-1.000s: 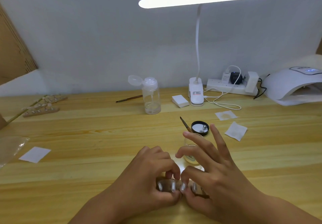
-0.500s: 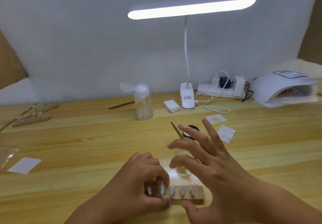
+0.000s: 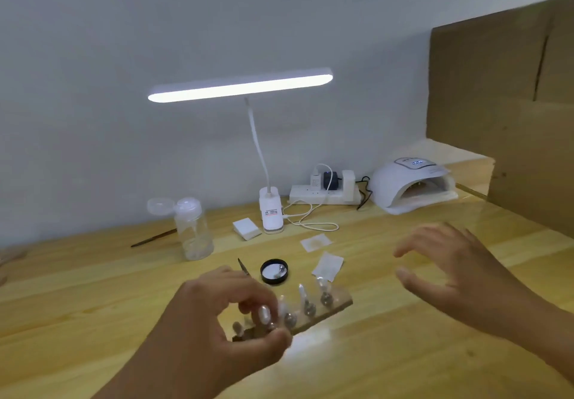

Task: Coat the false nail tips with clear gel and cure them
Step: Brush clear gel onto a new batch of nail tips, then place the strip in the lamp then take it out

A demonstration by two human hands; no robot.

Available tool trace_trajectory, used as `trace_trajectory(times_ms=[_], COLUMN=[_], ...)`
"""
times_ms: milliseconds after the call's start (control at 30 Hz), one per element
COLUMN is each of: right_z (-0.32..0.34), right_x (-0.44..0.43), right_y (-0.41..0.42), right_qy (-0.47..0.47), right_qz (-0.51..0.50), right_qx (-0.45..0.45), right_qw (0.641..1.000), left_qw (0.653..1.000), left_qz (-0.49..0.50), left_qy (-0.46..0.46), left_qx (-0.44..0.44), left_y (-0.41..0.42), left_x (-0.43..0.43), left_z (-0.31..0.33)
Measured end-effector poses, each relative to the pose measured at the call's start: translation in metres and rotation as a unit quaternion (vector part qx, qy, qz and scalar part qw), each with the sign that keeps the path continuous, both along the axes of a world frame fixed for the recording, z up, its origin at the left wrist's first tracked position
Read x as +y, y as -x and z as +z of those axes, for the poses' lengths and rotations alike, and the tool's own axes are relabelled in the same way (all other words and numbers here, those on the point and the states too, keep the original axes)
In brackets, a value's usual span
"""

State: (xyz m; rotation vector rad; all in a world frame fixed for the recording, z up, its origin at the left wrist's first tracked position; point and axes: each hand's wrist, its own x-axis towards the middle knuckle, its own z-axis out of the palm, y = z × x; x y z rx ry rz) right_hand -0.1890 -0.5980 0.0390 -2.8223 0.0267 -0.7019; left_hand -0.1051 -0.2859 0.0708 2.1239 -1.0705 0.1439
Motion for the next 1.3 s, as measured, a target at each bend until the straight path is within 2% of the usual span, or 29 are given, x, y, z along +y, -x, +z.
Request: trace_trajectory(times_ms=[67,167,267,367,533,633,800,933,1033,1133,1300], right_z=[-0.014,-0.029,-0.033,-0.033,-0.035,-0.040,-0.048,-0.052,-0.046,-0.052,-0.055], right_x=[-0.042,-0.096,-0.136,-0.167,-0.206,-0.225,-0.247,-0.251,-0.253,-0.257,-0.254], right_y=[-0.006,-0.026,-0.054,-0.085,-0.140,-0.169,-0.202,-0.223,-0.234,-0.236,-0.235], right_qy=[-0.011,-0.038,-0.090,-0.164,-0.226,-0.252,-0.297,-0.275,-0.195,-0.151,-0.155], right_qz=[-0.090,-0.202,-0.258,-0.277,-0.283,-0.296,-0.307,-0.361,-0.408,-0.429,-0.449], right_qx=[0.071,0.126,0.141,0.117,0.102,0.079,0.034,0.082,0.154,0.142,0.110], right_qw=[0.993,0.971,0.952,0.939,0.927,0.918,0.904,0.887,0.878,0.879,0.873], left_qw=[1.000,0.996,0.985,0.982,0.986,0.991,0.995,0.995,0.996,0.993,0.993], left_qz=[0.003,0.012,0.036,0.057,0.104,0.092,0.086,0.086,0.081,0.084,0.083], left_qy=[-0.021,-0.076,-0.149,-0.174,-0.128,-0.080,-0.012,-0.039,-0.041,-0.070,-0.081], left_qx=[-0.001,-0.042,-0.073,-0.040,0.015,0.048,0.039,0.007,0.023,0.035,0.036], left_y=[0.006,0.001,-0.021,-0.055,-0.099,-0.105,-0.106,-0.108,-0.110,-0.110,-0.110], left_x=[-0.036,-0.109,-0.189,-0.252,-0.313,-0.333,-0.340,-0.342,-0.344,-0.344,-0.344], left_z=[0.003,-0.004,-0.025,-0.049,-0.078,-0.092,-0.111,-0.114,-0.112,-0.110,-0.110])
